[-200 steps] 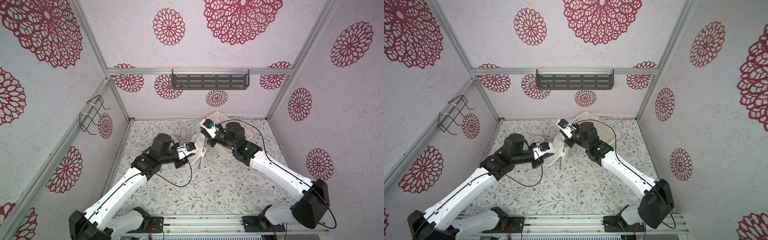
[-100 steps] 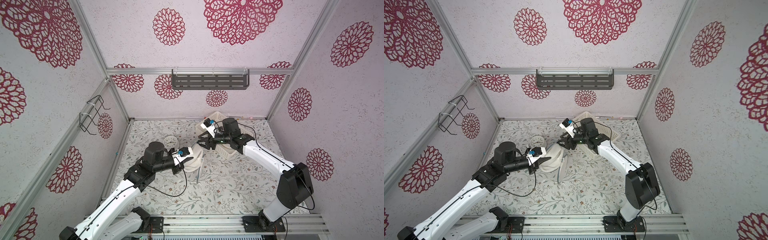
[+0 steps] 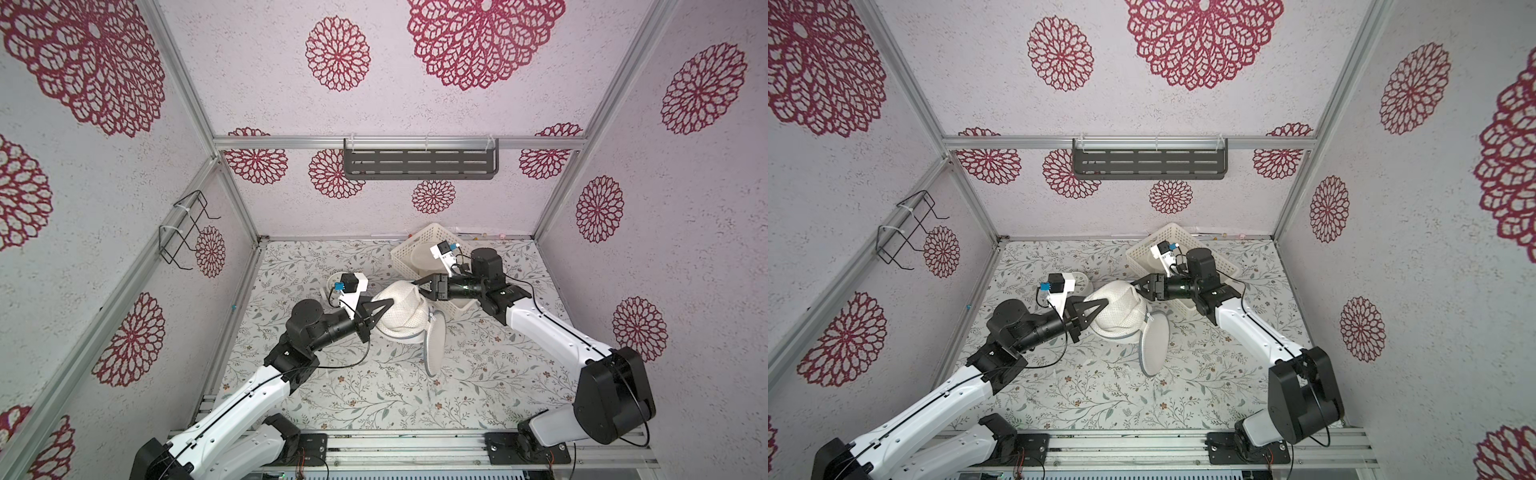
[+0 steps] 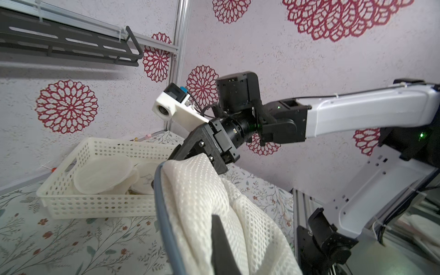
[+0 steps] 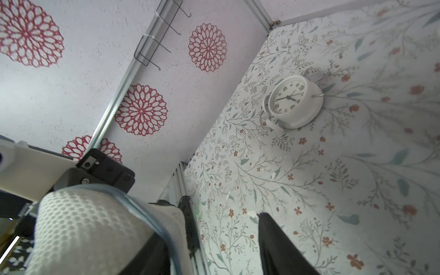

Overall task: Turn the laundry bag inside out
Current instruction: Turn over the laundry bag.

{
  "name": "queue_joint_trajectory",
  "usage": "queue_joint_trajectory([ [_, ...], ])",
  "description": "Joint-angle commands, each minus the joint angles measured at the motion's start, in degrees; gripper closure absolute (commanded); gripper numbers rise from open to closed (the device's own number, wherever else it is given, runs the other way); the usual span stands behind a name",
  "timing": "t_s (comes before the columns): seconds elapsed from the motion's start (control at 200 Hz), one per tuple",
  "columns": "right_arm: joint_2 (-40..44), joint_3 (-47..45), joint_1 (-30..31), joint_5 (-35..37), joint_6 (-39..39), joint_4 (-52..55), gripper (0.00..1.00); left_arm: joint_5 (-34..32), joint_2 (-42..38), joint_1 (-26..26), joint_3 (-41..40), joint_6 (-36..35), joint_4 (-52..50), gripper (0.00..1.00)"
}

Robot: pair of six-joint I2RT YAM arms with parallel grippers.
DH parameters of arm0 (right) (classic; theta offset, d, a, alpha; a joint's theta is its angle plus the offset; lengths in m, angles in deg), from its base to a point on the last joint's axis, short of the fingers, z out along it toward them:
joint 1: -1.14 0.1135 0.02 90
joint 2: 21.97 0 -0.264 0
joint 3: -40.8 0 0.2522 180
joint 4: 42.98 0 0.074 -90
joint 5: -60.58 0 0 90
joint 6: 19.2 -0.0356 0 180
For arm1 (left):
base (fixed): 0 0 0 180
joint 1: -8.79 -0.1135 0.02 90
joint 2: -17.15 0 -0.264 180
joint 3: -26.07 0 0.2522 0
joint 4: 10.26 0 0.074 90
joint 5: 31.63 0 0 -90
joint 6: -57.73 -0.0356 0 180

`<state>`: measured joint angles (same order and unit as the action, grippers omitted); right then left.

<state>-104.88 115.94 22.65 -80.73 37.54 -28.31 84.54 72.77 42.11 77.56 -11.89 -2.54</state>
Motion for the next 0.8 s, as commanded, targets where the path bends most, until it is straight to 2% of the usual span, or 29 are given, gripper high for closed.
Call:
queue_joint_trajectory([
  [0.0,4.5,-0.1,-0.8,3.3,-11.6,-2.8,0.4,-3.3,0.5,-0.1,0.3,7.2,13.7,1.0],
  [0.145,7.9,2.3,-2.7,11.0,-15.0,2.4,0.36,-2.4,1.7,0.0,-0.3,8.9,13.2,1.0],
  [0.25,10.1,4.2,-3.2,16.0,-12.8,5.4,0.28,-2.5,2.2,0.4,-0.5,8.8,12.4,1.0],
  [0.445,10.5,5.5,-2.5,15.9,-5.8,10.5,0.25,-2.6,3.3,1.0,-0.2,8.1,12.1,1.0],
  [0.6,11.9,5.1,-2.2,16.2,-3.3,10.8,0.3,-2.9,3.9,1.0,0.2,8.0,12.1,1.0],
  [0.795,10.8,5.3,0.4,16.3,-3.1,5.7,0.45,-2.2,4.5,1.1,0.6,7.6,12.1,1.0],
])
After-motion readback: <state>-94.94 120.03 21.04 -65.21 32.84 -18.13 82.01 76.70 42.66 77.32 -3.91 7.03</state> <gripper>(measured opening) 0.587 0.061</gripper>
